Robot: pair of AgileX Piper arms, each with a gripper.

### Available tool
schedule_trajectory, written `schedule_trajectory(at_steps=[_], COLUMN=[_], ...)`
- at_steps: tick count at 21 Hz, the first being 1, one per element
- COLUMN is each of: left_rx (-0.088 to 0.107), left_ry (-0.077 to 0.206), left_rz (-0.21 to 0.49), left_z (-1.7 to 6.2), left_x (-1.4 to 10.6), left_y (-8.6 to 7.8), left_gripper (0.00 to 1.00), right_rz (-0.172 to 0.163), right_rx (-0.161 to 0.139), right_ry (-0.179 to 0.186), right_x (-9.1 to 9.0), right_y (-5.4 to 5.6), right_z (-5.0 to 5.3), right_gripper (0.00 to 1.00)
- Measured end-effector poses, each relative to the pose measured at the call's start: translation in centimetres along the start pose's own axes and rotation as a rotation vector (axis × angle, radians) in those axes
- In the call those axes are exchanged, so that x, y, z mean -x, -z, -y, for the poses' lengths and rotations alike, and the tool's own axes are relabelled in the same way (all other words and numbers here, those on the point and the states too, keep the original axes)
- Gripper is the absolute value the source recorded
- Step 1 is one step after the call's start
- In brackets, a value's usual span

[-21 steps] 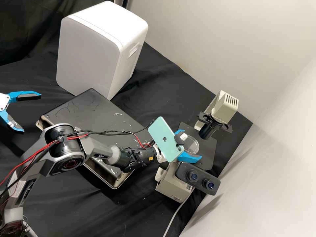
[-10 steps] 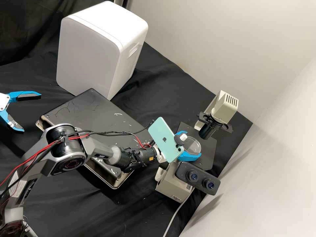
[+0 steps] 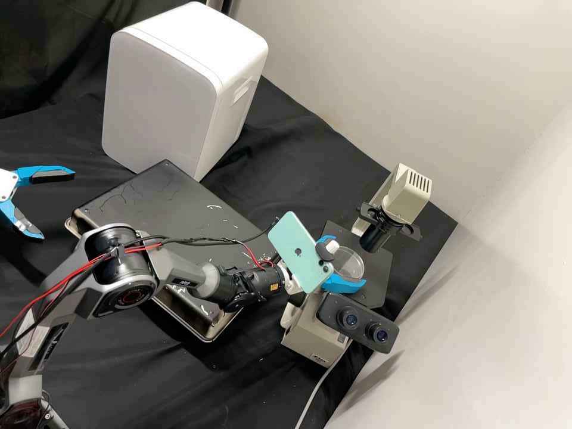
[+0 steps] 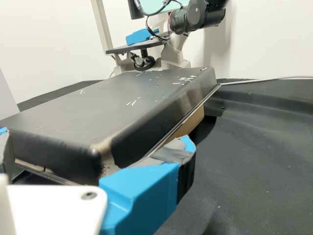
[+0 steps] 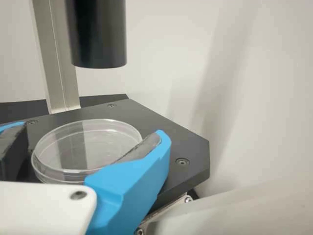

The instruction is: Place the petri dish on the bench

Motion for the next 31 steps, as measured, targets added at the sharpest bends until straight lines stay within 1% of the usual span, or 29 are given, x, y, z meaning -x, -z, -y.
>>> schedule_trajectory(at_steps=[5, 7, 10, 11, 15, 17, 20, 22, 24, 31], left_rx=[0.000, 0.000, 0.001, 0.001, 0.001, 0.001, 0.001, 0.001, 0.001, 0.000], left_ry=[0.000, 0.000, 0.002, 0.002, 0.002, 0.002, 0.002, 0.002, 0.002, 0.002], left_rz=[0.000, 0.000, 0.000, 0.000, 0.000, 0.000, 0.000, 0.000, 0.000, 0.002], left_z=[0.00, 0.00, 0.03, 0.03, 0.03, 0.03, 0.03, 0.03, 0.03, 0.03], left_x=[0.00, 0.00, -0.01, -0.01, -0.01, -0.01, -0.01, -0.01, -0.01, -0.02], left_y=[0.00, 0.00, 0.01, 0.01, 0.01, 0.01, 0.01, 0.01, 0.01, -0.03], left_gripper=[1.00, 1.00, 1.00, 1.00, 1.00, 1.00, 1.00, 1.00, 1.00, 1.00], right_rz=[-0.002, 0.003, 0.000, -0.002, -0.007, -0.007, -0.008, -0.008, -0.005, -0.004], right_rx=[0.000, 0.000, 0.000, -0.003, -0.018, -0.020, -0.020, -0.038, -0.042, -0.037], right_ry=[-0.001, 0.004, 0.006, 0.008, 0.034, 0.041, 0.040, 0.040, 0.037, 0.036], right_x=[-0.24, -0.24, -0.24, -0.24, -0.41, -0.46, -0.48, -0.48, -0.48, -0.48], right_y=[0.29, 0.25, 0.28, 0.26, -0.23, -0.33, -0.30, -0.30, -0.44, -0.58], right_z=[-0.27, -0.22, -0.20, -0.22, 0.13, 0.28, 0.25, 0.25, 0.11, -0.03], right_gripper=[1.00, 1.00, 1.00, 0.00, 0.00, 0.00, 0.00, 0.00, 0.00, 0.00])
